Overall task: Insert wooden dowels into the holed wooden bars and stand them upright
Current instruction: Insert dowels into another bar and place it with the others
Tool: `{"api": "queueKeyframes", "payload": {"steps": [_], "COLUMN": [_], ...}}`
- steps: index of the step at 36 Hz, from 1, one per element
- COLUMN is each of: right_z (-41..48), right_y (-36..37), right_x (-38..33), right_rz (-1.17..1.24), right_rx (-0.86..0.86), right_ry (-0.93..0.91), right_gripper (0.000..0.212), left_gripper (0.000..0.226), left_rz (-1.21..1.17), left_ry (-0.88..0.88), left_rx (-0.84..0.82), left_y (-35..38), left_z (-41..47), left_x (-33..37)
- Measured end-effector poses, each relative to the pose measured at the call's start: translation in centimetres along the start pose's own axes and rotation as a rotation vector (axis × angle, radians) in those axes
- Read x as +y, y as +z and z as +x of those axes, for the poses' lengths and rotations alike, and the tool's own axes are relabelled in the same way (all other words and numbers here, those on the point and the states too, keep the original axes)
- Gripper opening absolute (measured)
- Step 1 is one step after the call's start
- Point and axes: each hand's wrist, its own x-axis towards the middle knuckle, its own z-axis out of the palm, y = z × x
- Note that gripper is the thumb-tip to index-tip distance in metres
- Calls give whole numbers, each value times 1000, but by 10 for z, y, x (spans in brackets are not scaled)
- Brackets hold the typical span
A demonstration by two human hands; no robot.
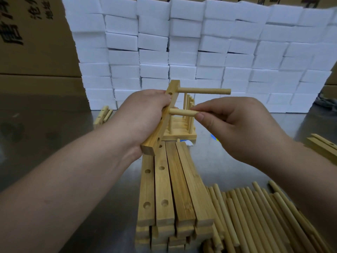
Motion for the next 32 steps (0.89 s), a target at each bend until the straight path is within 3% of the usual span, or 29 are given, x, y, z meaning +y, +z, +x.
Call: {"api": "queueKeyframes", "payload": {"steps": [11,19,26,32], "right_z": [2,3,11,6], "right_y": [-1,-4,-36,-24], "right_x": [-2,-5,7,29], "right_rz": [281,299,174,-326], "right_rx": [-2,-60,-242,-765], "right_ry": [248,311,414,400], "right_gripper": [28,22,42,16], "left_gripper": [32,31,29,35], "left_rz": [-10,33,45,13], "left_ry": [27,33,-7,-61], "left_rx": [-18,16,230,268], "left_y": [2,0,-9,-13], "left_z": [-4,-1,13,20], "left_x": [1,1,3,1]}}
